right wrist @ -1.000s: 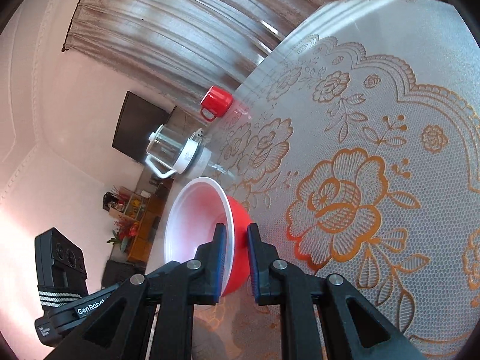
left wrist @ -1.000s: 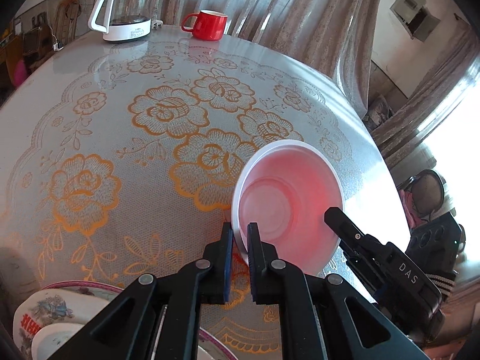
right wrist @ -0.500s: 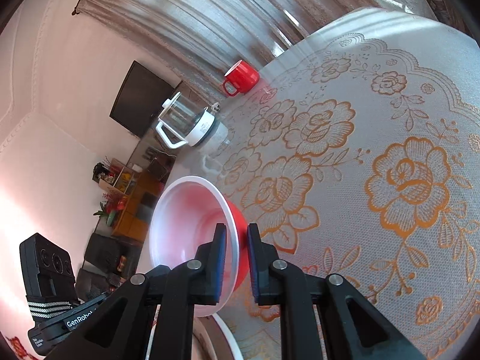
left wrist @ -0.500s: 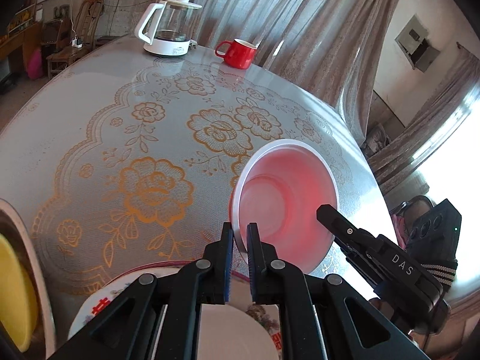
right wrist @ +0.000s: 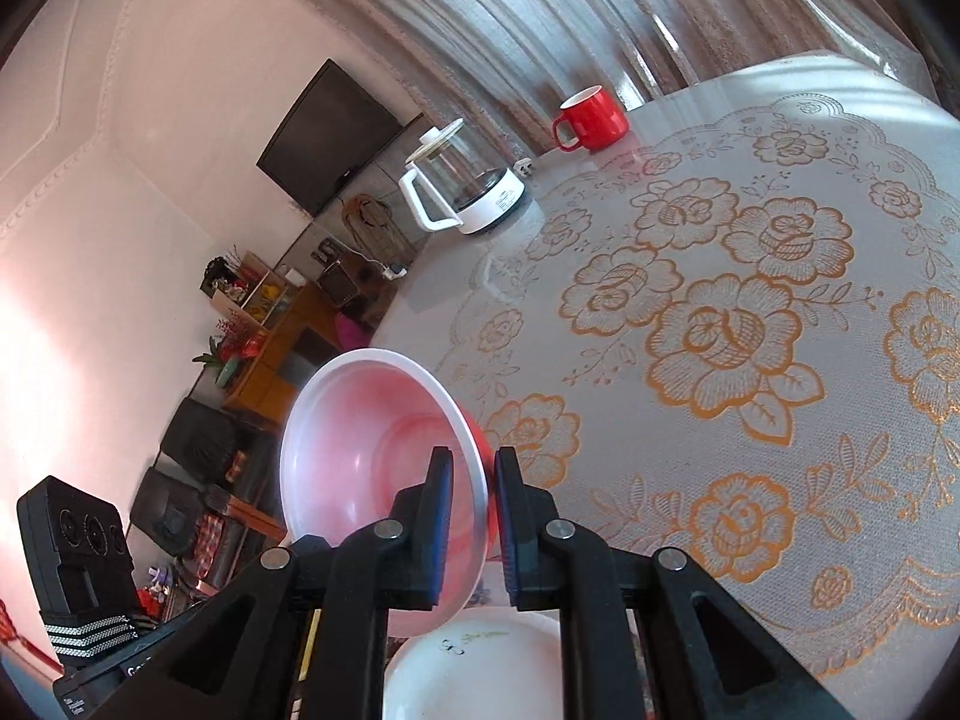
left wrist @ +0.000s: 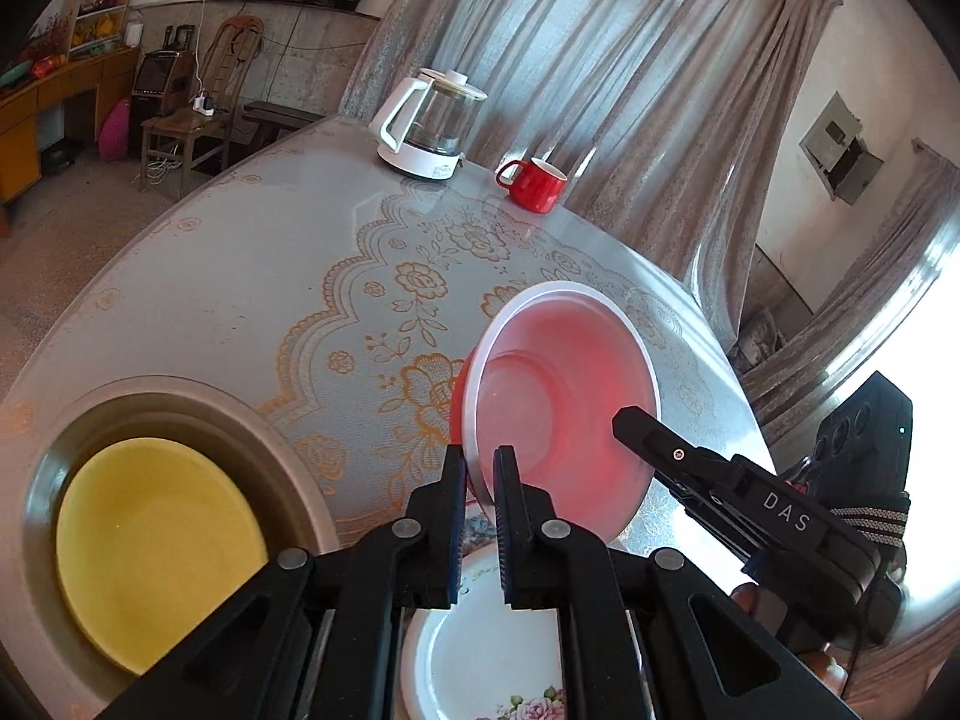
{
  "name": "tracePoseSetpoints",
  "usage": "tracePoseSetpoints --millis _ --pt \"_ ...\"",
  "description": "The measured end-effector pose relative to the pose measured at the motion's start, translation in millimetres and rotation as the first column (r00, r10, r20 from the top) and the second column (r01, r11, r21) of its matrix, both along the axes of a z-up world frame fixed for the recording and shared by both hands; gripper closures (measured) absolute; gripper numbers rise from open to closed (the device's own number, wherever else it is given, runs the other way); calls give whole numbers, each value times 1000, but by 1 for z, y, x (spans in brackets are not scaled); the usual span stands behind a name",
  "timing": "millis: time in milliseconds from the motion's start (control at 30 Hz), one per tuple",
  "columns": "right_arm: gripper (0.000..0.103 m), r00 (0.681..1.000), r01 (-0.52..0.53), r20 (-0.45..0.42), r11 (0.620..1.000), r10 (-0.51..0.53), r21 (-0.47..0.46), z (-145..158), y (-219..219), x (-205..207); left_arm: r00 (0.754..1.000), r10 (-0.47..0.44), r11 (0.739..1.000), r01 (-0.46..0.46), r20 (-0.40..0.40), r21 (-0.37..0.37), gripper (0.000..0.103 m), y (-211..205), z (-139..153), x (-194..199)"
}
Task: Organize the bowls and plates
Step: 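Carry the red bowl with the right gripper over the steel basin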
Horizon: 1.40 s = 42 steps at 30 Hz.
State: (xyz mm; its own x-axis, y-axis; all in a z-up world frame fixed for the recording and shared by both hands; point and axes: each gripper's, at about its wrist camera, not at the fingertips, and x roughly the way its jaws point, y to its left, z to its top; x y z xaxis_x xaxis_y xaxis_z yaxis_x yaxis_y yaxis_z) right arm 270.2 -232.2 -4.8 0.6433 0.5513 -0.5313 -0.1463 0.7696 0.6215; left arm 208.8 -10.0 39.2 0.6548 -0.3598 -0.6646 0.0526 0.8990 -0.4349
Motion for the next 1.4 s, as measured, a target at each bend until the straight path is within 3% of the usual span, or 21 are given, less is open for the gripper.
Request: tracePoseSetpoints --millis 200,433,800,1100,1400 --pt "89 998 -58 12 998 58 -15 7 39 -8 999 41 999 -41 31 13 94 35 5 -19" --pt "89 990 -138 4 990 138 -21 8 80 -18 995 97 995 -96 33 -31 94 79 2 -42" --pt "88 967 -252 -60 966 248 -56 -5 141 -34 983 182 980 -183 -20 -73 94 129 -14 -75" --pt "88 952 -296 -107 953 287 -69 -18 164 -41 973 216 970 -223 -82 -92 94 144 -37 -81" --pt "77 948 -305 -133 945 290 -116 -27 174 -45 965 243 967 -249 -96 -52 94 146 -46 -83"
